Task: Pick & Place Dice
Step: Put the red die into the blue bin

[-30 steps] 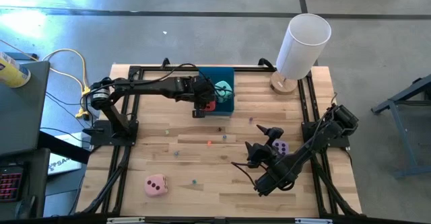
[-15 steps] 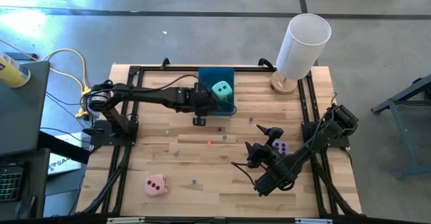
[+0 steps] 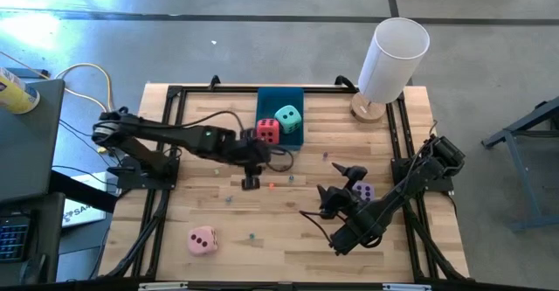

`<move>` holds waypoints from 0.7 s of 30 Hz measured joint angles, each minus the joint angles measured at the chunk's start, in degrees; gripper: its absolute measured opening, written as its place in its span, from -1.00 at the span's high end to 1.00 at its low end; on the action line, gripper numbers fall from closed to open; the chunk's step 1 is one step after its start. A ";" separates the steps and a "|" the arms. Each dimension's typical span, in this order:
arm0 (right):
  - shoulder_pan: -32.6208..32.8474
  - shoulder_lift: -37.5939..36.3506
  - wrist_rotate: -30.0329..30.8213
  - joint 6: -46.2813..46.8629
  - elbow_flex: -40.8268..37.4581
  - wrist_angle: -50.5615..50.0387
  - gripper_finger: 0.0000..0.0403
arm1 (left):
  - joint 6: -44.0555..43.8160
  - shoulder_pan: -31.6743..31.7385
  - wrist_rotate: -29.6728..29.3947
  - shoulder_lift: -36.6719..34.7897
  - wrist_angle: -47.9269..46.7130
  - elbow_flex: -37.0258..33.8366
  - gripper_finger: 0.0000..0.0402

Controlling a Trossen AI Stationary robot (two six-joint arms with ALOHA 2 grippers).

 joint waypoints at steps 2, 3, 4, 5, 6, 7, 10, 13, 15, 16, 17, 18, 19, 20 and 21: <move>0.00 0.00 -0.02 -0.80 0.00 1.36 -0.99 | -5.38 -1.27 4.33 -1.12 0.12 0.00 0.29; 0.00 0.00 -0.01 -1.76 0.00 2.07 -0.99 | -7.44 -1.92 5.59 -1.46 0.17 0.00 0.29; 0.00 0.00 -0.02 -2.67 0.00 2.81 -0.99 | -9.13 -2.61 6.21 -1.78 0.17 0.00 0.29; 0.00 0.00 -0.09 -3.64 0.00 3.97 -0.99 | -10.48 -3.34 6.35 -1.88 0.14 0.00 0.29; 0.00 0.00 -0.24 -4.82 0.00 5.01 -0.99 | -11.54 -4.02 6.47 -1.89 0.22 0.00 0.29; 0.00 0.00 -0.28 -5.74 0.00 5.84 -0.99 | -12.28 -4.70 6.49 -1.89 0.25 0.00 0.29; 0.00 0.00 -0.89 -8.85 0.00 8.47 -0.99 | -14.05 -6.58 6.55 -1.89 0.59 0.00 0.29; 0.00 0.00 -2.23 -11.19 0.00 10.54 -0.99 | -14.84 -8.04 6.74 -1.89 1.18 0.00 0.29; 0.00 0.00 -3.09 -12.70 0.00 11.72 -0.99 | -14.90 -8.95 7.45 -1.89 2.20 0.00 0.29; 0.00 0.00 -3.42 -13.53 0.00 12.46 -0.99 | -14.90 -9.28 8.11 -1.89 2.59 0.00 0.29; 0.00 0.00 -3.60 -14.21 0.00 13.13 -0.99 | -14.90 -9.59 8.75 -1.89 2.66 0.00 0.29; 0.00 0.00 -4.02 -15.09 0.00 13.76 -0.99 | -14.95 -9.83 9.13 -1.89 2.70 0.00 0.29; 0.00 0.00 -4.57 -15.84 0.00 14.39 -0.99 | -15.24 -10.04 9.19 -1.89 2.68 0.00 0.29; 0.00 0.00 -4.94 -16.75 0.00 15.02 -0.99 | -15.63 -10.21 9.28 -1.89 2.43 0.00 0.29; 0.00 0.00 -5.18 -17.52 0.00 15.69 -0.99 | -15.77 -10.34 9.33 -2.07 2.06 0.00 0.29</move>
